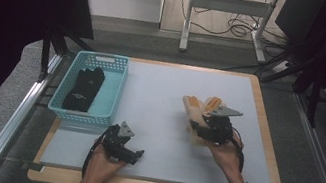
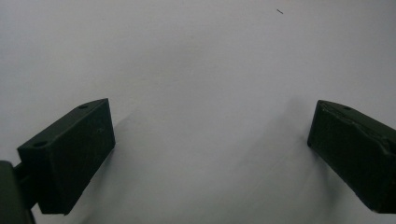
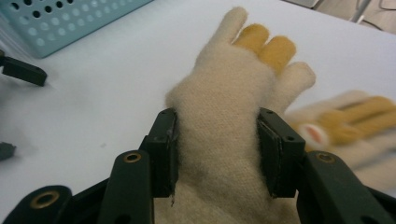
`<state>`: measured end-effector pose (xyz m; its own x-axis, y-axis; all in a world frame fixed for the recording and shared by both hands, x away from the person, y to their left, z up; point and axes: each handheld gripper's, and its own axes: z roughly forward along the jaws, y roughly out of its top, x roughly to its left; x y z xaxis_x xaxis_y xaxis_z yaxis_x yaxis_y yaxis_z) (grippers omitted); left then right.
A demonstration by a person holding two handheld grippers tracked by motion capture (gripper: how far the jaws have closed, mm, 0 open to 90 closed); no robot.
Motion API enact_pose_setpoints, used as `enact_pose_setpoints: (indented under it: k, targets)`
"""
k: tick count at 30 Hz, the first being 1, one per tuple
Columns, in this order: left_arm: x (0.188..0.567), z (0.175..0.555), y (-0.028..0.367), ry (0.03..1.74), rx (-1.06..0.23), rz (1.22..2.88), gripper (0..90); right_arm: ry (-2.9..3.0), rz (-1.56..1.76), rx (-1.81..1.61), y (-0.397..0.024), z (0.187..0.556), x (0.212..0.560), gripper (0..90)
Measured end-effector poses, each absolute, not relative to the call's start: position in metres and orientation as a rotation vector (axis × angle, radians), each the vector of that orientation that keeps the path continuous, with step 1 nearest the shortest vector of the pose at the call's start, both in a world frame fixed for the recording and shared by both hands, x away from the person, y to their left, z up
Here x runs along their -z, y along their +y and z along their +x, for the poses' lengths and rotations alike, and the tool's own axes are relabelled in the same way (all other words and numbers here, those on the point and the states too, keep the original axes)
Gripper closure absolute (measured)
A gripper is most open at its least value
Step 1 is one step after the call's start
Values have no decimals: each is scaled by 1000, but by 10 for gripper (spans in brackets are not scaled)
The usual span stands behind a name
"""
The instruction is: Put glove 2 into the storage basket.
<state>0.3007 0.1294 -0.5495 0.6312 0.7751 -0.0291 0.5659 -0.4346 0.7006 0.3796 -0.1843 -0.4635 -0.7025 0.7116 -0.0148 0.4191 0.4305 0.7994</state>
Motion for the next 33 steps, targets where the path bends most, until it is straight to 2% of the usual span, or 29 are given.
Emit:
enact_pose_setpoints:
  k: [10,16,20,21,27,30,33]
  targets:
    - [549,301,130,1047,-386,2161,11,2419,953,-1151,-139,377,498,506]
    - [549,301,130,1047,-386,2161,11,2488,919,-1148,-130,374,509,346]
    - [549,301,130,1048,-385,2161,11,2457,936,-1170,-144,376,499,342]
    - [549,301,130,1048,-385,2162,11,2452,942,-1162,-150,377,497,372]
    - [549,301,129,1047,-387,2161,12,2454,987,-1118,-177,376,498,676]
    - [549,301,129,1047,-387,2161,12,2470,992,-1087,-185,371,506,756]
    - [550,301,129,1046,-387,2159,12,2494,1000,-1069,-188,367,515,782]
